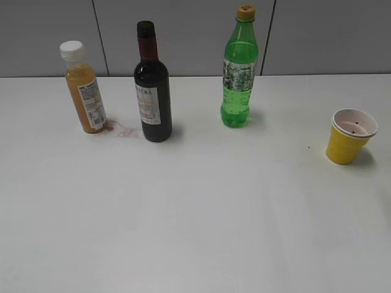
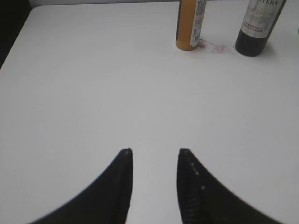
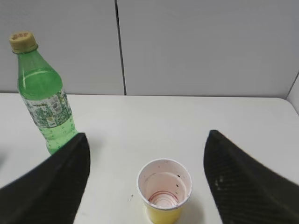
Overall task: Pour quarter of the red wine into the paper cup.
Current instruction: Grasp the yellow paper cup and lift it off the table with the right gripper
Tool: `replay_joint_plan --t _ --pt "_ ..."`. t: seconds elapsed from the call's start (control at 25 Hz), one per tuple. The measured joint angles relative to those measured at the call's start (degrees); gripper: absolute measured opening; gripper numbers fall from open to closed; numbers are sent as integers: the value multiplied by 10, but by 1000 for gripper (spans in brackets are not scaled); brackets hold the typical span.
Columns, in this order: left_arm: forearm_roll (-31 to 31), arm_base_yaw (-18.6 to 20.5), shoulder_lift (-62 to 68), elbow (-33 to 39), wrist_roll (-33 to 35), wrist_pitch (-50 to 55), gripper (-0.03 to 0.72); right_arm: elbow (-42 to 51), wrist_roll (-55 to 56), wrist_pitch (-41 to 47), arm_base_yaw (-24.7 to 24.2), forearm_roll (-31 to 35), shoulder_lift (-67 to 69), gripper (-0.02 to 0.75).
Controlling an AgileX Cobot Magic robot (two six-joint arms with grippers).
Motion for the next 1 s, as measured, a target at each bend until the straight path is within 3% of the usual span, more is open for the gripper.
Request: replay_joint_plan --t 0.2,0.52,0.76,1.0 --pt "0 0 0 0 0 0 239 26 1 -85 0 -3 45 573" --pt "0 0 0 0 0 0 239 174 2 -243 0 14 50 573" --pt "0 0 0 0 0 0 239 263 3 -441 0 30 112 608" --pt "0 0 0 0 0 0 239 273 11 -616 0 31 258 641"
